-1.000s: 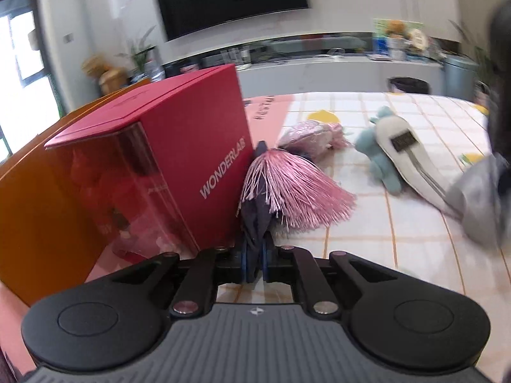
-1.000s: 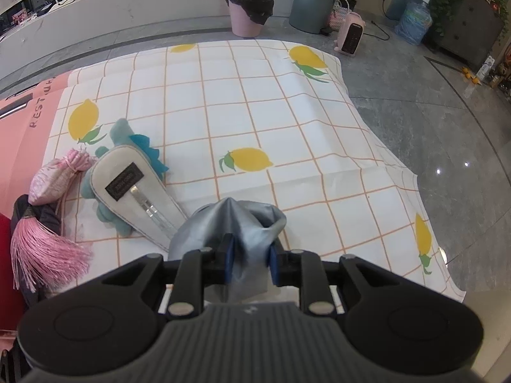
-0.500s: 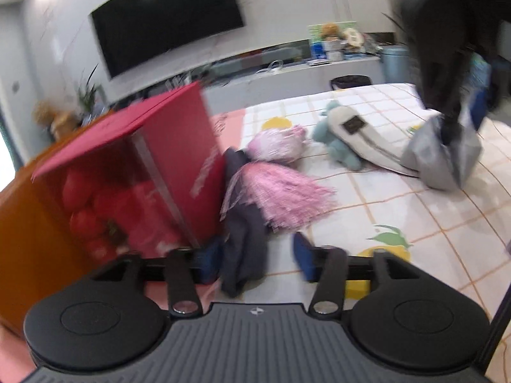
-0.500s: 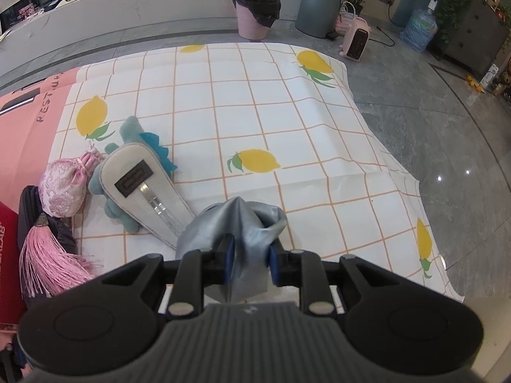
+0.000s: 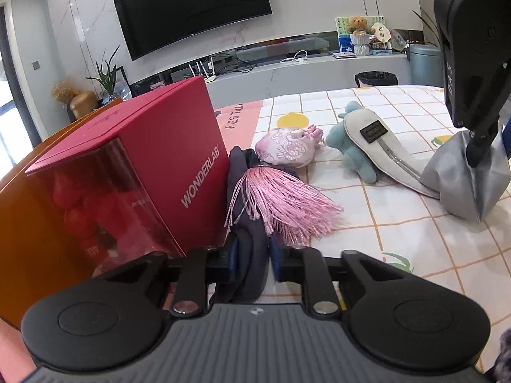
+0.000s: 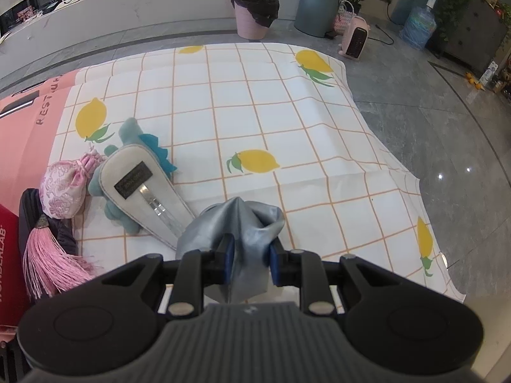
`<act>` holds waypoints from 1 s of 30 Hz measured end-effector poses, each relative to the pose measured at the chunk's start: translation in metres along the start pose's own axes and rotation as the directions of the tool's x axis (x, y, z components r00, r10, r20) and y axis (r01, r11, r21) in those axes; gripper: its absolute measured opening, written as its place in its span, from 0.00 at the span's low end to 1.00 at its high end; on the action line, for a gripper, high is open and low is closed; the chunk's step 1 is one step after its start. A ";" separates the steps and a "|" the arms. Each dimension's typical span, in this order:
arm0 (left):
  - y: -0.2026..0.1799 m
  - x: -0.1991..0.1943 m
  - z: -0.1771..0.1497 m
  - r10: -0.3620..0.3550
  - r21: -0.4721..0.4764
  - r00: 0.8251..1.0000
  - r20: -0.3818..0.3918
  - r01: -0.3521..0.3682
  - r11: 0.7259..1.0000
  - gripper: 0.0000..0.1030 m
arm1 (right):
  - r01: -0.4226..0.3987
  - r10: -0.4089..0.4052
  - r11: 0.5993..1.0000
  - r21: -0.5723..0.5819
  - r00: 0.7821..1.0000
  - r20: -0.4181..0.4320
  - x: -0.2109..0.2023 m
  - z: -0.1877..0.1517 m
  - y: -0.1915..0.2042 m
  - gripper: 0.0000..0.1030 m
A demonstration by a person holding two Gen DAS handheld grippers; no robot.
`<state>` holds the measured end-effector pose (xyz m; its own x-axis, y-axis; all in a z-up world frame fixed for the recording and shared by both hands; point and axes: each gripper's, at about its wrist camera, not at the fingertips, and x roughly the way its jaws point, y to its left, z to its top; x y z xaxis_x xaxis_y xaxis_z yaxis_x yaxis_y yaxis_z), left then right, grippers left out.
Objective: Organize soft objects
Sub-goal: 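Carry the navy cap in left gripper while right gripper carries grey cloth to orange box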
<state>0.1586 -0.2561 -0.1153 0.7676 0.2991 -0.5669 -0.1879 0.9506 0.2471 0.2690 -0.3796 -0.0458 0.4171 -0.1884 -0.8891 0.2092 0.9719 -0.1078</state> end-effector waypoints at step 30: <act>0.119 -0.083 0.072 -0.524 -0.113 0.848 0.075 0.530 0.841 0.04 | -0.056 0.056 0.998 0.001 0.997 0.046 -0.017 0.002 0.000 0.22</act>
<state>0.1173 -0.1742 0.0177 0.7956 -0.2512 -0.5513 0.1798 0.9669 -0.1811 0.2640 -0.3765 -0.0298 0.4684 -0.1398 -0.8724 0.1862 0.9809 -0.0573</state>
